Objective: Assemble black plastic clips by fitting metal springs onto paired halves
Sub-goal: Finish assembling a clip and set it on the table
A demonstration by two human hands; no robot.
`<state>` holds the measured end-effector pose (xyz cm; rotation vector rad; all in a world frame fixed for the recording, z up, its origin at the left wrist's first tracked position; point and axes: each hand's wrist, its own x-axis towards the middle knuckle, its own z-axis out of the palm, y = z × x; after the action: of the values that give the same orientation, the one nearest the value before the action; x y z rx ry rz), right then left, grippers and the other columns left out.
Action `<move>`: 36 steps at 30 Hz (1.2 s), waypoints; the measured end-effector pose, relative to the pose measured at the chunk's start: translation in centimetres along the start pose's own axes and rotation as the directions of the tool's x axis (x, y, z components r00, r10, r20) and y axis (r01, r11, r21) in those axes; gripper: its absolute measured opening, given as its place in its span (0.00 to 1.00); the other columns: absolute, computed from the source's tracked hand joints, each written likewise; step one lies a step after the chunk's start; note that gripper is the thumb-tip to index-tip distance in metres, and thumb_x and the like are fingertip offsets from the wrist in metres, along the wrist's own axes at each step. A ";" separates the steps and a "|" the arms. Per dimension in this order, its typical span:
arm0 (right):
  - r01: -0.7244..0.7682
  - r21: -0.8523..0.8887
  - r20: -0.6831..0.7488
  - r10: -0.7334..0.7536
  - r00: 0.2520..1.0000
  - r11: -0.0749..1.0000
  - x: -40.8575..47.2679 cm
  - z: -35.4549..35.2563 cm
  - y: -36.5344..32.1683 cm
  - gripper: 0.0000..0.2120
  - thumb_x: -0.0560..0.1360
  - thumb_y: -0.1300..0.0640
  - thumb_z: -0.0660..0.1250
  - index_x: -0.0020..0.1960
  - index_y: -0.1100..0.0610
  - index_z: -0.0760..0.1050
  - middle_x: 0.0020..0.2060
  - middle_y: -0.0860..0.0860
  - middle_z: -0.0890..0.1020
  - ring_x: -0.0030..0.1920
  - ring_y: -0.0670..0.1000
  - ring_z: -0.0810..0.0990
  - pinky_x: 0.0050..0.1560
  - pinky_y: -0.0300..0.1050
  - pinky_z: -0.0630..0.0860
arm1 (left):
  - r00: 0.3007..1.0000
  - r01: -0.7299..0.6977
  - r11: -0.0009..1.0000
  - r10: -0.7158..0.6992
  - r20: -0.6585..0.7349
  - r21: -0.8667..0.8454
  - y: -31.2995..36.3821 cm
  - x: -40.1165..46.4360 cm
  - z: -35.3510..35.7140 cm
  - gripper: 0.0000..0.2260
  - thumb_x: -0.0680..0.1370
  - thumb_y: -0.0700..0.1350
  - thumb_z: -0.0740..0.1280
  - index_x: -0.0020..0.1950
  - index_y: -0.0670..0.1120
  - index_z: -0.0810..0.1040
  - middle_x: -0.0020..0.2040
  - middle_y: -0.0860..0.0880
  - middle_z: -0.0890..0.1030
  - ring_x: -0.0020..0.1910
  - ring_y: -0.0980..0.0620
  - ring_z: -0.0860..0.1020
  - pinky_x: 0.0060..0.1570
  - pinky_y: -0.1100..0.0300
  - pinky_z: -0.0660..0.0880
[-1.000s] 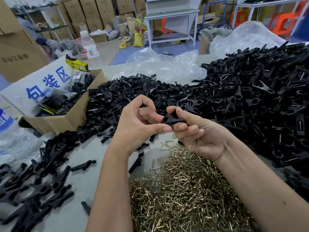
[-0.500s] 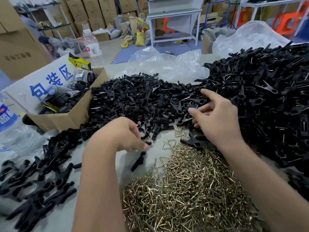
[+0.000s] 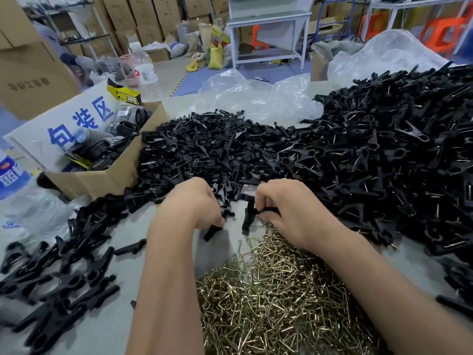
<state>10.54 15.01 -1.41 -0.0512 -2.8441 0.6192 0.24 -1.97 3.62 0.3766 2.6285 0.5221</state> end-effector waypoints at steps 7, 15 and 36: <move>-0.108 0.493 -0.175 0.220 0.960 0.863 0.4 -0.6 0.4 0.13 0.84 0.62 0.65 0.66 0.52 0.78 0.42 0.48 0.84 0.36 0.40 0.79 0.37 0.36 0.74 | 0.986 -0.167 0.792 0.138 -0.094 -0.587 0.0 1.0 0.3 0.08 0.77 0.33 0.73 0.46 0.46 0.84 0.42 0.45 0.84 0.36 0.52 0.83 0.38 0.60 0.83; -0.145 0.912 0.013 0.325 0.946 0.385 0.7 -1.2 0.2 0.11 0.82 0.68 0.65 0.52 0.59 0.85 0.40 0.54 0.87 0.37 0.49 0.85 0.38 0.39 0.80 | 0.973 -0.183 0.568 0.221 -0.066 -0.803 0.2 1.6 1.9 0.12 0.69 0.37 0.80 0.48 0.44 0.81 0.40 0.45 0.85 0.33 0.53 0.81 0.37 0.62 0.80; -0.121 0.881 -0.050 0.344 0.938 0.457 0.2 -0.9 0.2 0.03 0.77 0.66 0.73 0.47 0.61 0.86 0.37 0.58 0.87 0.36 0.55 0.87 0.32 0.40 0.80 | 0.947 -0.224 0.480 0.313 -0.073 -0.848 0.8 1.2 2.2 0.14 0.58 0.43 0.82 0.40 0.48 0.84 0.42 0.43 0.87 0.38 0.49 0.86 0.38 0.63 0.81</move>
<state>10.53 15.61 -0.67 -0.3212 -1.9732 1.9176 0.33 -0.23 1.69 0.4558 1.8691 1.7549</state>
